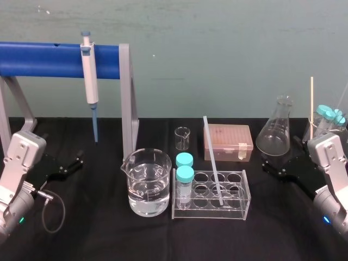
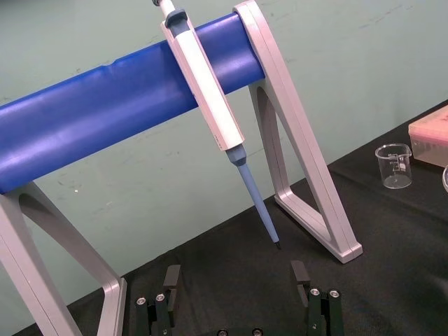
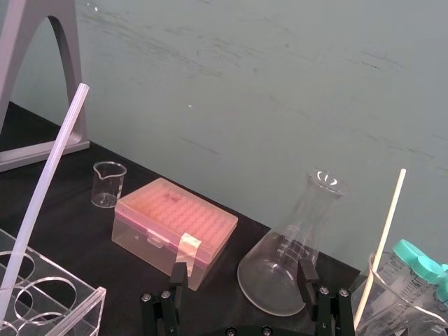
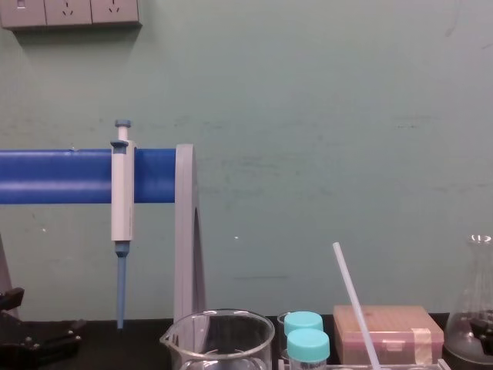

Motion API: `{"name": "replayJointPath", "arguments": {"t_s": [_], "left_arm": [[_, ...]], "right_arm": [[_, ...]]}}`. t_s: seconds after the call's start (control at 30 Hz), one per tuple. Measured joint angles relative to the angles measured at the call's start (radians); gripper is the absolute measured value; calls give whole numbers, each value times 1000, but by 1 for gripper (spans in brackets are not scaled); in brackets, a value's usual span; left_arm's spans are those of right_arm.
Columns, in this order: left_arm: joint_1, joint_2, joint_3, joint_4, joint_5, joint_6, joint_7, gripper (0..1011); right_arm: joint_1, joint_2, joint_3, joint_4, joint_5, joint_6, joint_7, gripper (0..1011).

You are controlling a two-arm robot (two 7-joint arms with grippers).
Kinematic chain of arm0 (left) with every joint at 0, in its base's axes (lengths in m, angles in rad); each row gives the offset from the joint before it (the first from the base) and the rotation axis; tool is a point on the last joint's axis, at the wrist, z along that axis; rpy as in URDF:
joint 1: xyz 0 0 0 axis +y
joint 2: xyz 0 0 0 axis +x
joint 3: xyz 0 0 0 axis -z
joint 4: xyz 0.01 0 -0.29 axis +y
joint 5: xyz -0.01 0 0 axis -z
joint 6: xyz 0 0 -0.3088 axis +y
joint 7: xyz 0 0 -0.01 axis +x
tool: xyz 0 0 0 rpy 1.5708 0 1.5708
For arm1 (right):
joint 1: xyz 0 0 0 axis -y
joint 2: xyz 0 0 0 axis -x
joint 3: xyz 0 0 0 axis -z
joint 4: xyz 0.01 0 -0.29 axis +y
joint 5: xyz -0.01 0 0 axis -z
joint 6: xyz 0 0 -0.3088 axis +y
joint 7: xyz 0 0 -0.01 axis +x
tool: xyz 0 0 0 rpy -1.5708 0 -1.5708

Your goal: Pick up the stirring rod with one hand, then place it down.

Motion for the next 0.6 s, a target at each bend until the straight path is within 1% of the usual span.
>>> {"name": "replayJointPath", "arguments": {"t_s": [0.6], "left_arm": [[0,0,0,0,0,0,0,1000]], "right_arm": [[0,0,0,0,0,0,0,1003]]}}
